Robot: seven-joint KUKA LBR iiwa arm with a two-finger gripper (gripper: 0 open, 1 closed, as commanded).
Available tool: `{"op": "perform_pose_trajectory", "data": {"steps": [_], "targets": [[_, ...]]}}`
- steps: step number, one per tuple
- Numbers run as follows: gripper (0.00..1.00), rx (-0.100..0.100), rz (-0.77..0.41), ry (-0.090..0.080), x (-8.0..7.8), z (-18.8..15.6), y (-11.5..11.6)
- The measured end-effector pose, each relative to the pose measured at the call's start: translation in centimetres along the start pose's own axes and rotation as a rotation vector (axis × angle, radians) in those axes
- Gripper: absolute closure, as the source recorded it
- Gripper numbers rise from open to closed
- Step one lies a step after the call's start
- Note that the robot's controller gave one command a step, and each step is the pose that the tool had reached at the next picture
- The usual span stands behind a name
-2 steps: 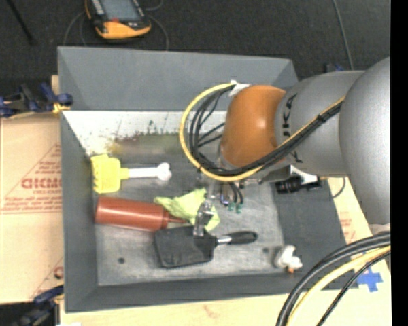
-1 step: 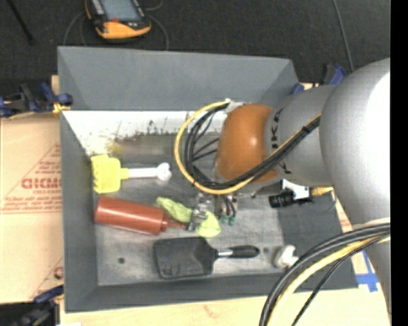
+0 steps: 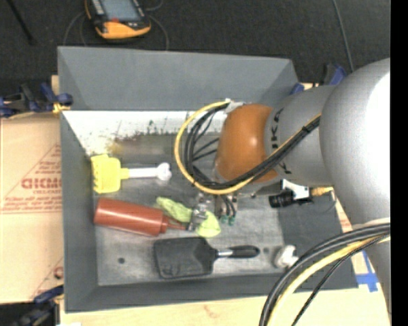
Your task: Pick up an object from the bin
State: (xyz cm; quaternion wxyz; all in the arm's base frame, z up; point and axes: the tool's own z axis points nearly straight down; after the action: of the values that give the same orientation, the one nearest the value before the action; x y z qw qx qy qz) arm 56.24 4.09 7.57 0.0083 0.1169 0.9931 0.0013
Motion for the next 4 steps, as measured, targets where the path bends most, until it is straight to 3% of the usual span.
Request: {"op": "perform_pose_trajectory", "data": {"steps": [4], "targets": [[1.0, 0.004, -0.001, 0.015, 0.1, -3.9, -0.1]]}}
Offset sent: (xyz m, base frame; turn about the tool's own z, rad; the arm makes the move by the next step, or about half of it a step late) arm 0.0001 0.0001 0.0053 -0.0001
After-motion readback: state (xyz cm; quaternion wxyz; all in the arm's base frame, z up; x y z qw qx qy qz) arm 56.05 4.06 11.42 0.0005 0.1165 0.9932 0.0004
